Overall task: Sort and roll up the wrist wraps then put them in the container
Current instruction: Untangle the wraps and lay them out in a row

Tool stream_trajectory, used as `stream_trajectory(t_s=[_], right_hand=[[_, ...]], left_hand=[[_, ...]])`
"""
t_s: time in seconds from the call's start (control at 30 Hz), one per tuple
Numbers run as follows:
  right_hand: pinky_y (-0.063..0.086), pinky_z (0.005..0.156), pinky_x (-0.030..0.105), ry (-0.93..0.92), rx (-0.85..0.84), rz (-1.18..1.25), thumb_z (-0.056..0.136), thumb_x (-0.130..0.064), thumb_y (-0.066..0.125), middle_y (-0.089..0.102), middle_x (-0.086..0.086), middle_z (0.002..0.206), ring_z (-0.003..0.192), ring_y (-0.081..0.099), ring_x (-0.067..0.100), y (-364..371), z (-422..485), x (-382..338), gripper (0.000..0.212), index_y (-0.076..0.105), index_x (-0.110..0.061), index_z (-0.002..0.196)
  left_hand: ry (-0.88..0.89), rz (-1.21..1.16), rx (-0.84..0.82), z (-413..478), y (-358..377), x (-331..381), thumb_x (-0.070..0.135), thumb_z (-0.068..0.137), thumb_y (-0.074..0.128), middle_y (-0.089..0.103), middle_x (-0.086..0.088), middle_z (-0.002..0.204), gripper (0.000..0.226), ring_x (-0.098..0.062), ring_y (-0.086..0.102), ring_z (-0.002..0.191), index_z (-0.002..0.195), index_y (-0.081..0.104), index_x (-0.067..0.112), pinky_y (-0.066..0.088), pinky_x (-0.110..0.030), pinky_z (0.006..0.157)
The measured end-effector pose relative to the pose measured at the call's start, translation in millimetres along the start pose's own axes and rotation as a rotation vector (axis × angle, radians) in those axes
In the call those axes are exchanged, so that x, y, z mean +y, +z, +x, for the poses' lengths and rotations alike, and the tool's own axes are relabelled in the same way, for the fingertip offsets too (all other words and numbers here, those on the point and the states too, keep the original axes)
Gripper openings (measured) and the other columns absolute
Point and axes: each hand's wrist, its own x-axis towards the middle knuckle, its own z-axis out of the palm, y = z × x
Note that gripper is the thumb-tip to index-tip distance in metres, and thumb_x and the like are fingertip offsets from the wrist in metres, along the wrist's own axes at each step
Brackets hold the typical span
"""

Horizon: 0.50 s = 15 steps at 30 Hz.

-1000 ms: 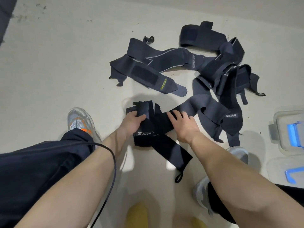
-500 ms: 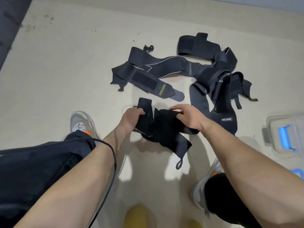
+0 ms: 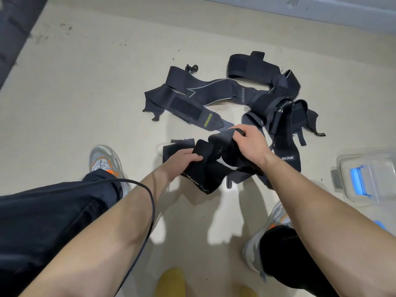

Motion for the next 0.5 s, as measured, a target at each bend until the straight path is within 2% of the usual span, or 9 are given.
stream_trajectory(t_s=[0.07, 0.13, 0.17, 0.23, 0.3, 0.4, 0.47, 0.5], right_hand=[[0.052, 0.082, 0.032, 0.030, 0.027, 0.037, 0.089, -0.026, 0.048, 0.075, -0.014, 0.086, 0.088, 0.067, 0.013, -1, 4, 0, 0.029, 0.077, -0.026, 0.092], [0.041, 0.067, 0.032, 0.065, 0.056, 0.090, 0.091, -0.023, 0.050, 0.057, -0.009, 0.066, 0.067, 0.051, 0.014, -3, 7, -3, 0.026, 0.059, -0.009, 0.072], [0.034, 0.063, 0.032, 0.091, 0.068, 0.116, 0.092, -0.021, 0.051, 0.046, -0.004, 0.062, 0.063, 0.041, 0.015, -5, 8, -5, 0.030, 0.046, -0.007, 0.066], [0.029, 0.060, 0.032, 0.125, 0.059, 0.174, 0.094, -0.020, 0.055, 0.038, -0.002, 0.059, 0.060, 0.036, 0.015, -10, 9, -8, 0.037, 0.040, -0.015, 0.061], [0.031, 0.061, 0.032, 0.120, 0.027, 0.178, 0.094, -0.025, 0.061, 0.041, -0.002, 0.058, 0.060, 0.038, 0.016, -13, 11, -9, 0.041, 0.045, -0.014, 0.058], [0.038, 0.062, 0.035, 0.090, 0.026, 0.037, 0.091, -0.041, 0.066, 0.049, 0.005, 0.063, 0.061, 0.044, 0.020, -21, 13, -6, 0.049, 0.054, 0.002, 0.072], [0.049, 0.067, 0.039, 0.069, 0.035, -0.129, 0.091, -0.047, 0.066, 0.066, 0.004, 0.070, 0.068, 0.058, 0.025, -29, 14, -5, 0.043, 0.065, -0.007, 0.079], [0.052, 0.073, 0.040, 0.073, 0.035, -0.209, 0.092, -0.049, 0.066, 0.070, 0.001, 0.076, 0.075, 0.063, 0.025, -33, 13, -5, 0.038, 0.068, -0.013, 0.083]], left_hand=[[0.020, -0.005, 0.003, -2, 1, 3, 0.017, 0.101, 0.055, 0.075, -0.009, 0.099, 0.026, -0.021, 0.072, 0.091, 0.116, 0.069, 0.003, 0.057, -0.029, 0.077], [0.031, -0.094, -0.005, -2, 3, 3, 0.019, 0.099, 0.055, 0.074, -0.013, 0.108, 0.028, -0.028, 0.071, 0.102, 0.118, 0.069, 0.005, 0.056, -0.040, 0.091], [0.031, -0.175, -0.019, -3, 4, 4, 0.021, 0.097, 0.055, 0.073, -0.014, 0.111, 0.030, -0.030, 0.069, 0.106, 0.119, 0.068, 0.006, 0.054, -0.043, 0.095], [0.012, -0.338, -0.071, -4, 6, 7, 0.023, 0.090, 0.057, 0.072, -0.011, 0.114, 0.036, -0.027, 0.068, 0.109, 0.121, 0.066, 0.009, 0.053, -0.040, 0.096], [-0.017, -0.410, -0.154, -5, 8, 13, 0.025, 0.086, 0.059, 0.071, -0.011, 0.119, 0.041, -0.027, 0.067, 0.111, 0.124, 0.065, 0.010, 0.051, -0.040, 0.097], [-0.022, -0.352, -0.240, -7, 4, 18, 0.027, 0.089, 0.057, 0.068, -0.014, 0.122, 0.042, -0.031, 0.065, 0.113, 0.128, 0.063, 0.011, 0.048, -0.044, 0.100], [-0.010, -0.362, -0.237, -7, -4, 18, 0.026, 0.096, 0.054, 0.066, -0.021, 0.123, 0.036, -0.033, 0.065, 0.112, 0.126, 0.063, 0.008, 0.051, -0.043, 0.098], [-0.002, -0.384, -0.215, -6, -8, 19, 0.025, 0.100, 0.052, 0.068, -0.021, 0.119, 0.028, -0.030, 0.067, 0.106, 0.120, 0.064, 0.009, 0.055, -0.039, 0.090]])
